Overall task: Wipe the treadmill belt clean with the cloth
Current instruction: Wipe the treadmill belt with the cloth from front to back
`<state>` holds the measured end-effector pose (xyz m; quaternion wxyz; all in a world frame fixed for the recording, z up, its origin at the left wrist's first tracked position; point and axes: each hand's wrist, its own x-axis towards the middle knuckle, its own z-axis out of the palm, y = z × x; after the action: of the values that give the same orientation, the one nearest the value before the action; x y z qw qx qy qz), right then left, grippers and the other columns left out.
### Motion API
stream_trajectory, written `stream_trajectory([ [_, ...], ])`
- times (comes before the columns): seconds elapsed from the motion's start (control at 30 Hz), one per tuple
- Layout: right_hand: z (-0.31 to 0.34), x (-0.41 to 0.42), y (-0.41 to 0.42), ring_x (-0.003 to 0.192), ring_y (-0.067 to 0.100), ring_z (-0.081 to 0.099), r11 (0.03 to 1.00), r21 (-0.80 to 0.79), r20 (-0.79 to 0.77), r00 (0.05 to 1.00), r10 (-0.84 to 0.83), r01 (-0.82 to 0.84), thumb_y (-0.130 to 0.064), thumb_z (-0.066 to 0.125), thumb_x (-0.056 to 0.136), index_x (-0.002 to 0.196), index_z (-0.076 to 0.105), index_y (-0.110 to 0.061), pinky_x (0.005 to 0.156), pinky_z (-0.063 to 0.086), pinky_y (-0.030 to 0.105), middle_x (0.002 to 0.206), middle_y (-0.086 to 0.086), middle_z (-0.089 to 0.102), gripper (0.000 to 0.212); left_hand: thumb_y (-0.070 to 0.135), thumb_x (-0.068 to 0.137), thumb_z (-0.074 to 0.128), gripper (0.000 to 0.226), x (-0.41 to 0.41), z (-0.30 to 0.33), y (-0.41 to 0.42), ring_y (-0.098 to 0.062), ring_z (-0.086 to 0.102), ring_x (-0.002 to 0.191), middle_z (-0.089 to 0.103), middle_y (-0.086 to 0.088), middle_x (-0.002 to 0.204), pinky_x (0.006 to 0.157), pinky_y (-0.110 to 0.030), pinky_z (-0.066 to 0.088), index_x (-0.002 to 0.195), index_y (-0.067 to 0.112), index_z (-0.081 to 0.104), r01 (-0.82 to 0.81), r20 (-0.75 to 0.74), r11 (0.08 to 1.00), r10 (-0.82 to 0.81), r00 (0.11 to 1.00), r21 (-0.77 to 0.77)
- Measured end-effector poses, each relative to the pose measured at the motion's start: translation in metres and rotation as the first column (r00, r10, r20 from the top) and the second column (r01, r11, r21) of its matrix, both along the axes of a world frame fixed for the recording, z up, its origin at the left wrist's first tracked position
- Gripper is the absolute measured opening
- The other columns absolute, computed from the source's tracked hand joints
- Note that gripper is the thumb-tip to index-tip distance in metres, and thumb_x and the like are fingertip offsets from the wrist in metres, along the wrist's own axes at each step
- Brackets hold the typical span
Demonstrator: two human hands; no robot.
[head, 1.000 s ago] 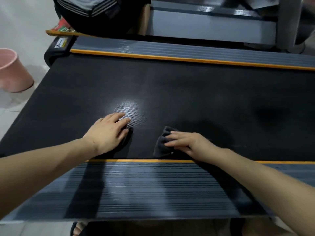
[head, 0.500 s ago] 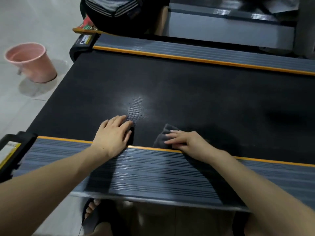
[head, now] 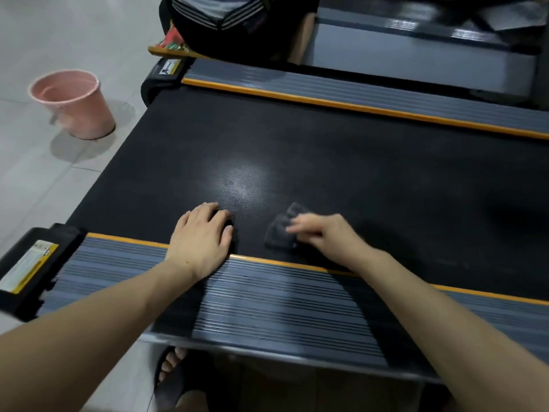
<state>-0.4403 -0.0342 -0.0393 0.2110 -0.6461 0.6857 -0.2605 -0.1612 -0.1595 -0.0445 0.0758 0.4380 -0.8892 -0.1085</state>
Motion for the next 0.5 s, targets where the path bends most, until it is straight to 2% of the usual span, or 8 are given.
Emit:
stream_trajectory([
  [0.03, 0.003, 0.008, 0.013, 0.127, 0.002, 0.054, 0.994, 0.031, 0.03, 0.994, 0.107, -0.108, -0.014, 0.075, 0.086, 0.11, 0.076, -0.026, 0.113, 0.033, 0.019, 0.124, -0.008, 0.068, 0.027, 0.038, 0.102, 0.043, 0.033, 0.005, 0.0, -0.004, -0.024, 0.039, 0.142, 0.051, -0.002, 0.143, 0.117, -0.048, 0.031, 0.128, 0.026, 0.06, 0.003, 0.013, 1.0, -0.003, 1.0, -0.004],
  [0.1, 0.004, 0.015, 0.028, 0.129, 0.002, 0.052, 0.975, 0.036, 0.037, 0.976, 0.217, -0.218, -0.014, 0.073, 0.088, 0.111, 0.076, -0.025, 0.113, 0.034, 0.019, 0.125, -0.008, 0.068, 0.026, 0.039, 0.102, 0.04, 0.035, 0.017, 0.001, -0.012, -0.025, 0.039, 0.142, 0.051, -0.002, 0.144, 0.117, -0.049, 0.031, 0.129, 0.026, 0.059, 0.019, 0.048, 0.999, -0.018, 0.999, -0.028],
  [0.23, 0.005, 0.008, -0.003, 0.12, 0.007, 0.06, 0.972, -0.027, -0.081, 0.97, 0.229, -0.232, -0.012, 0.071, 0.089, 0.109, 0.077, -0.021, 0.108, 0.042, 0.024, 0.121, -0.003, 0.071, 0.022, 0.046, 0.097, 0.031, 0.045, 0.034, 0.004, -0.023, -0.026, 0.041, 0.142, 0.053, -0.001, 0.142, 0.116, -0.049, 0.033, 0.127, 0.028, 0.059, 0.006, 0.104, 0.998, 0.002, 0.995, -0.069],
  [0.3, 0.0, 0.005, -0.035, 0.115, 0.013, 0.064, 0.981, -0.106, -0.159, 0.977, 0.145, -0.163, -0.012, 0.07, 0.089, 0.107, 0.078, -0.02, 0.105, 0.042, 0.022, 0.117, 0.0, 0.073, 0.021, 0.048, 0.095, 0.029, 0.049, 0.036, 0.005, -0.025, -0.025, 0.04, 0.142, 0.053, -0.001, 0.143, 0.117, -0.049, 0.031, 0.128, 0.028, 0.059, -0.027, 0.116, 0.998, 0.034, 0.993, -0.064],
  [0.37, -0.005, 0.005, -0.069, 0.113, 0.016, 0.065, 0.984, -0.174, -0.137, 0.989, -0.052, 0.028, -0.013, 0.069, 0.089, 0.105, 0.078, -0.022, 0.103, 0.04, 0.016, 0.114, 0.0, 0.074, 0.021, 0.049, 0.095, 0.028, 0.05, 0.036, 0.004, -0.024, -0.024, 0.039, 0.143, 0.053, -0.001, 0.144, 0.117, -0.048, 0.03, 0.129, 0.029, 0.058, -0.035, 0.124, 0.997, 0.043, 0.991, -0.069],
  [0.43, -0.006, 0.013, -0.091, 0.114, 0.014, 0.065, 0.962, -0.125, -0.043, 0.968, -0.248, 0.241, -0.016, 0.068, 0.089, 0.106, 0.078, -0.027, 0.102, 0.041, 0.018, 0.116, -0.005, 0.073, 0.022, 0.048, 0.095, 0.029, 0.048, 0.034, 0.003, -0.024, -0.024, 0.039, 0.143, 0.053, 0.0, 0.144, 0.117, -0.048, 0.029, 0.129, 0.03, 0.058, -0.025, 0.127, 0.997, 0.035, 0.991, -0.076],
  [0.5, -0.007, 0.03, -0.09, 0.115, 0.013, 0.064, 0.959, -0.105, -0.052, 0.962, -0.269, 0.263, -0.017, 0.069, 0.089, 0.107, 0.077, -0.028, 0.103, 0.043, 0.023, 0.118, -0.006, 0.072, 0.023, 0.047, 0.095, 0.029, 0.047, 0.035, 0.003, -0.024, -0.024, 0.044, 0.138, 0.055, -0.001, 0.139, 0.116, -0.047, 0.029, 0.126, 0.028, 0.059, -0.025, 0.117, 0.997, 0.033, 0.993, -0.068],
])
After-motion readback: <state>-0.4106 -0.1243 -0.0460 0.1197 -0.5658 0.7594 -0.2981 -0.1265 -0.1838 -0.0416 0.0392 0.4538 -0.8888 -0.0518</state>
